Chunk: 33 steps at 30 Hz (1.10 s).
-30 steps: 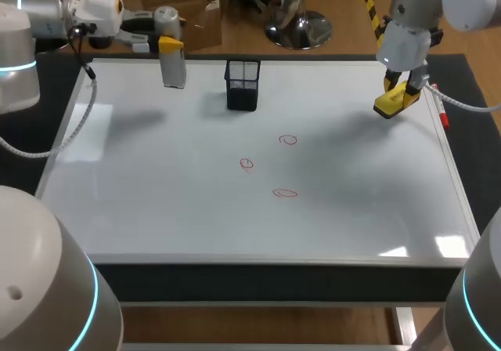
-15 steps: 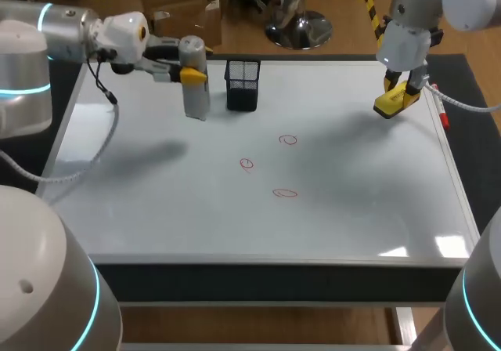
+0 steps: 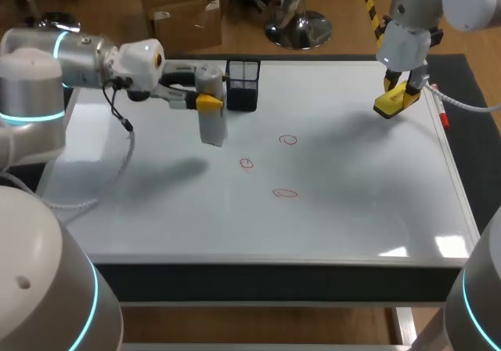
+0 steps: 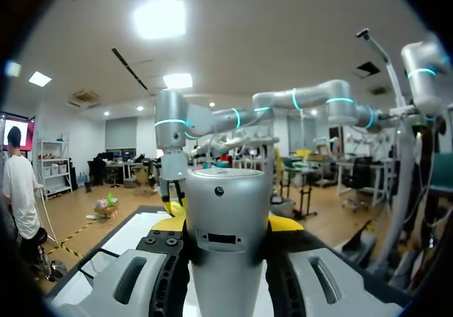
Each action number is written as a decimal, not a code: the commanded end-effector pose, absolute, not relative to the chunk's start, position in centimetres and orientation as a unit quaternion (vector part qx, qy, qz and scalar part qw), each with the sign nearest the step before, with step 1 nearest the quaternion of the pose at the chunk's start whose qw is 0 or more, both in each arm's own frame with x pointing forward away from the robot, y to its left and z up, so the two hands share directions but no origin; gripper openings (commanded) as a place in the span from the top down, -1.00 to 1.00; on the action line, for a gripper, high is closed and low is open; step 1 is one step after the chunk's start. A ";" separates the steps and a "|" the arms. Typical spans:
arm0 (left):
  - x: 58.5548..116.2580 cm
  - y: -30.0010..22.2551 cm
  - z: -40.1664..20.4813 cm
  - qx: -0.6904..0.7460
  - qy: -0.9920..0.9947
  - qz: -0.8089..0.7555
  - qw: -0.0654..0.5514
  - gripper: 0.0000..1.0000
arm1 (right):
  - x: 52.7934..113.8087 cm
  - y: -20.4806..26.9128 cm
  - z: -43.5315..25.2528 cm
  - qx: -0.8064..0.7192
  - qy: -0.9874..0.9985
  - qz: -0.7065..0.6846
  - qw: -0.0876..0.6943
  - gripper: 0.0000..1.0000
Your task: Pick up the inspection probe, press it on each red-marked spot on the whiteboard one by one, put down the probe, pick up the eraser, and wipe off all the red marks.
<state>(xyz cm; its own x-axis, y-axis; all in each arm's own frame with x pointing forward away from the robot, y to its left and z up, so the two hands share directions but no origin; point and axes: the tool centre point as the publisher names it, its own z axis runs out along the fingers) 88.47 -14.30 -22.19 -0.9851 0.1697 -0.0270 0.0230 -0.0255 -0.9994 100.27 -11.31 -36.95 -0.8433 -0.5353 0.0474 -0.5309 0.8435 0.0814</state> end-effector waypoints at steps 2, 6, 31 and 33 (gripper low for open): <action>88.2 -15.6 -23.6 -0.062 -0.692 0.717 0.059 1.00 | 100.3 -11.4 -36.9 0.279 -0.959 -0.031 0.035 1.00; 87.9 -16.4 -24.1 -0.065 -0.691 0.717 0.065 1.00 | 100.3 -11.4 -36.9 0.279 -0.959 -0.031 0.035 1.00; 87.6 -20.2 -26.5 -0.072 -0.690 0.715 0.084 1.00 | 100.3 -11.4 -36.9 0.279 -0.959 -0.031 0.035 1.00; 87.6 -20.3 -26.6 -0.072 -0.689 0.716 0.085 1.00 | 100.3 -11.4 -36.9 0.279 -0.959 -0.031 0.035 1.00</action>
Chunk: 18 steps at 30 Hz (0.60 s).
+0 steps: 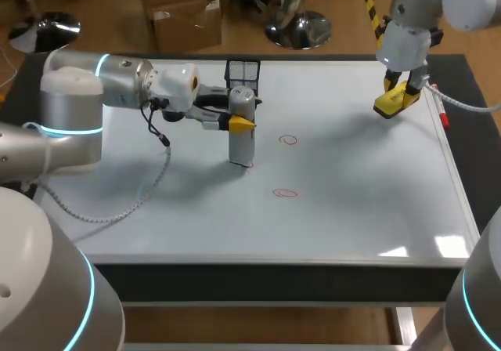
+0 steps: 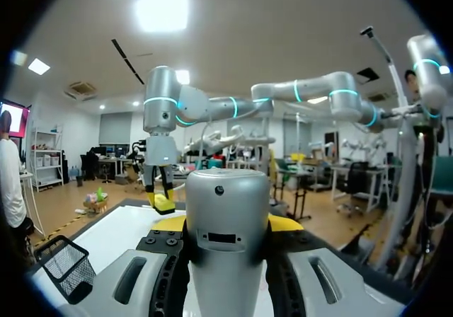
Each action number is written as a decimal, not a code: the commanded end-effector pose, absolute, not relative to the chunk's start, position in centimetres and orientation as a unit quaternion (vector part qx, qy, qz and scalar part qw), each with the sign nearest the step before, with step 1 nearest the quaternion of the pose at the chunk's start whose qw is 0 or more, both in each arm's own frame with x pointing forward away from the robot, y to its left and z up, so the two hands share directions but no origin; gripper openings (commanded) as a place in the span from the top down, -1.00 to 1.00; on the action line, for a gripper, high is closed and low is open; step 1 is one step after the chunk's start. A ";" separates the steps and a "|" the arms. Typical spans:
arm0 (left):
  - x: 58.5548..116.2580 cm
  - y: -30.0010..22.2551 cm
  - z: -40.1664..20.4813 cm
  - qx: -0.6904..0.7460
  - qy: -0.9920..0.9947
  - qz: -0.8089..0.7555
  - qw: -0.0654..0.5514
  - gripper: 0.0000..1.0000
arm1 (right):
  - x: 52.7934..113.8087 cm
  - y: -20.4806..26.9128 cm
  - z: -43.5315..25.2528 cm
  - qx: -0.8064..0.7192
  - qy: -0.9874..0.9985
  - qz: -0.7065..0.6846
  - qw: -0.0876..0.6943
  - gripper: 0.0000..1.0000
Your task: Pick up the inspection probe, press it on each red-marked spot on the whiteboard one by one, put down the probe, pick up the eraser, and wipe off all the red marks.
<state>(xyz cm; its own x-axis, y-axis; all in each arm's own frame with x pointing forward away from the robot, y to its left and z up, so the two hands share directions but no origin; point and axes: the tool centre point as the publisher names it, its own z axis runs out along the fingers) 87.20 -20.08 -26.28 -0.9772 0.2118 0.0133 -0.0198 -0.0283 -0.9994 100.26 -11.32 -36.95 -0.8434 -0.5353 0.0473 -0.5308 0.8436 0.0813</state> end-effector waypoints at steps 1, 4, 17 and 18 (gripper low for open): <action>87.6 -20.3 -26.6 -0.072 -0.689 0.716 0.086 1.00 | 100.3 -11.4 -36.9 0.279 -0.959 -0.031 0.035 1.00; 87.6 -20.5 -26.8 -0.071 -0.689 0.716 0.087 1.00 | 100.3 -11.4 -36.9 0.279 -0.959 -0.031 0.035 1.00; 87.5 -20.9 -27.5 -0.067 -0.692 0.713 0.095 1.00 | 100.3 -11.4 -36.9 0.279 -0.959 -0.031 0.035 1.00; 87.5 -20.9 -27.5 -0.068 -0.692 0.712 0.094 1.00 | 100.3 -11.4 -36.9 0.279 -0.959 -0.031 0.035 1.00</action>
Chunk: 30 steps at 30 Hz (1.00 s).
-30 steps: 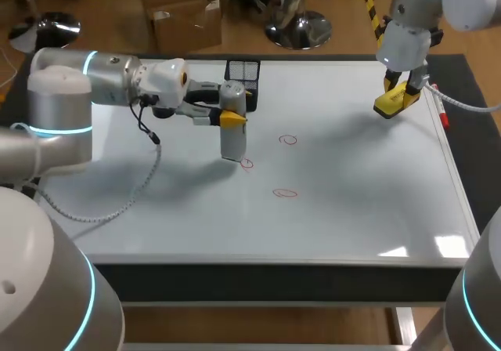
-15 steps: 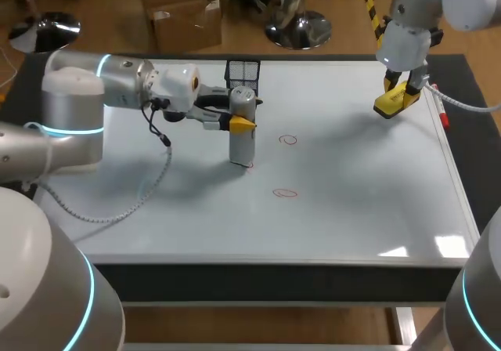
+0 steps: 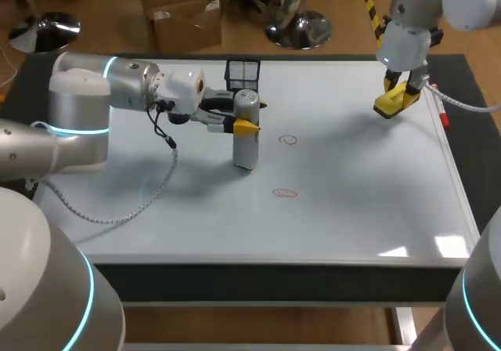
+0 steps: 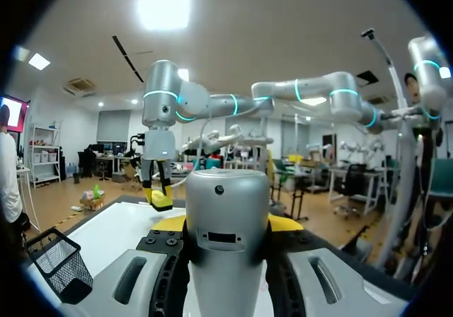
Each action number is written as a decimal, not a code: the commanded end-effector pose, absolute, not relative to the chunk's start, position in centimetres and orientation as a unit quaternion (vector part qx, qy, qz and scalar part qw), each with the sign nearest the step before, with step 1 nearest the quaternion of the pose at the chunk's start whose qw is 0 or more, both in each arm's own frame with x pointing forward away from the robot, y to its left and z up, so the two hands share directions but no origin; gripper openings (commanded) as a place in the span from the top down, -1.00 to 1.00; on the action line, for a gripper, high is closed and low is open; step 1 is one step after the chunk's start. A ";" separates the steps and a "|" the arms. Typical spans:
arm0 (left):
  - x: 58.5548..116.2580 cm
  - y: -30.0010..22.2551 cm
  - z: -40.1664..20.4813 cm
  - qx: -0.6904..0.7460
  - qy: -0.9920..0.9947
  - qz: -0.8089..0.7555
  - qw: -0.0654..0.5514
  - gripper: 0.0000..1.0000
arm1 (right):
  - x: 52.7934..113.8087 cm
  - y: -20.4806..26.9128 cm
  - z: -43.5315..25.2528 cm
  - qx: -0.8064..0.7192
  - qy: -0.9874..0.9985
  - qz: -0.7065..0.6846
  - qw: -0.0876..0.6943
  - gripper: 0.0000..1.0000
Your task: Pick up the inspection probe, press it on each red-marked spot on the whiteboard one by one, put down the probe, pick up the eraser, and wipe off all the red marks.
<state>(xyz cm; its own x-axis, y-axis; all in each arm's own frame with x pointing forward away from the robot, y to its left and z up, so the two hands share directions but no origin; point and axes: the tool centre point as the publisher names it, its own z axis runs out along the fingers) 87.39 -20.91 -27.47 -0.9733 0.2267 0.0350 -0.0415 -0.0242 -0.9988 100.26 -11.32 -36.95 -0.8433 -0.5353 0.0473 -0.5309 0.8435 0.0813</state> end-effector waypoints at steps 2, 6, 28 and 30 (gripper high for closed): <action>87.5 -20.9 -27.5 -0.070 -0.692 0.712 0.093 1.00 | 100.3 -11.4 -36.9 0.279 -0.959 -0.031 0.035 1.00; 87.5 -20.9 -27.7 -0.072 -0.693 0.712 0.092 1.00 | 100.3 -11.4 -36.9 0.279 -0.959 -0.031 0.035 1.00; 87.7 -20.5 -28.2 -0.080 -0.697 0.708 0.089 1.00 | 100.3 -11.4 -36.9 0.279 -0.959 -0.031 0.035 1.00; 87.7 -20.5 -28.2 -0.081 -0.697 0.707 0.089 1.00 | 100.3 -11.4 -36.9 0.279 -0.959 -0.031 0.035 1.00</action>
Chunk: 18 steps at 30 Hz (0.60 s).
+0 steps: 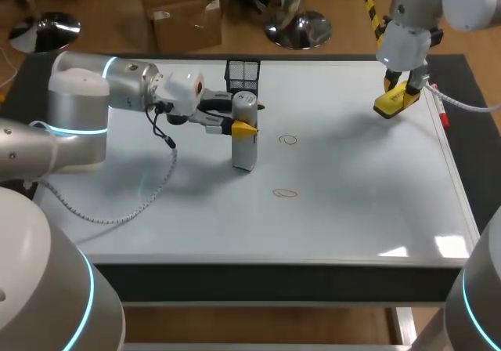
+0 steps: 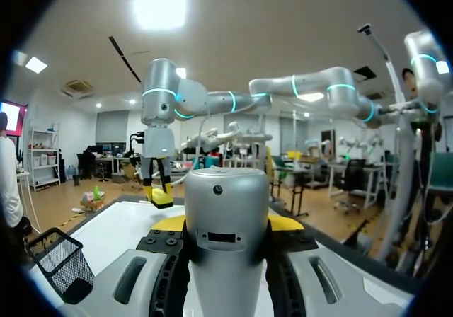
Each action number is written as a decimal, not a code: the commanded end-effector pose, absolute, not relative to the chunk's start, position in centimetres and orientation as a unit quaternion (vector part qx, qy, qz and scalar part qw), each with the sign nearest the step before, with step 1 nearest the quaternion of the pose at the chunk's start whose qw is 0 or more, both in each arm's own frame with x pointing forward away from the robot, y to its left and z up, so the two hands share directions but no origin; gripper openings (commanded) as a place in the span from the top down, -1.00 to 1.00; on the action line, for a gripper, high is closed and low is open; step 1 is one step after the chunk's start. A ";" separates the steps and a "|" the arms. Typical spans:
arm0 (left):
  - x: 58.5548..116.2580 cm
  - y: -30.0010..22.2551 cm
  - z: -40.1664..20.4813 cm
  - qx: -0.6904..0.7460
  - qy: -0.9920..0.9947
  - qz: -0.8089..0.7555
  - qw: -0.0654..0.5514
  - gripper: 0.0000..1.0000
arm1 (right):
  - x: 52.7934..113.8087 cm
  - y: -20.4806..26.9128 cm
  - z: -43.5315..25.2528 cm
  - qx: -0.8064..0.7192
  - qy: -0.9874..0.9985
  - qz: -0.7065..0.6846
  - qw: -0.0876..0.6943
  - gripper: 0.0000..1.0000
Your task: Pick up the inspection probe, press it on each red-marked spot on the whiteboard one by one, put down the probe, pick up the eraser, and wipe off all the red marks.
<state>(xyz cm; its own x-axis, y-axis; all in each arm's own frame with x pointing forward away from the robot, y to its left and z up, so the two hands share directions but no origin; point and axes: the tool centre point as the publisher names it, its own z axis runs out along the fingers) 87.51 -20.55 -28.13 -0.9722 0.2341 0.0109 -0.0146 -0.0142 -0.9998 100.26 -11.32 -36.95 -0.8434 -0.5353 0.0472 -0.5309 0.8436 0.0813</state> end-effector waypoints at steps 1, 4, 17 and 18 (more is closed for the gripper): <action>87.7 -20.6 -28.2 -0.081 -0.697 0.707 0.089 1.00 | 100.3 -11.4 -36.9 0.279 -0.959 -0.031 0.035 1.00; 87.7 -20.6 -28.1 -0.082 -0.697 0.707 0.088 1.00 | 100.3 -11.4 -36.9 0.279 -0.959 -0.031 0.035 1.00; 86.7 -18.2 -25.7 -0.044 -0.709 0.702 0.055 1.00 | 100.3 -11.4 -36.9 0.279 -0.959 -0.031 0.035 1.00; 86.7 -17.8 -25.6 -0.038 -0.711 0.700 0.050 1.00 | 100.3 -11.4 -36.9 0.279 -0.959 -0.031 0.035 1.00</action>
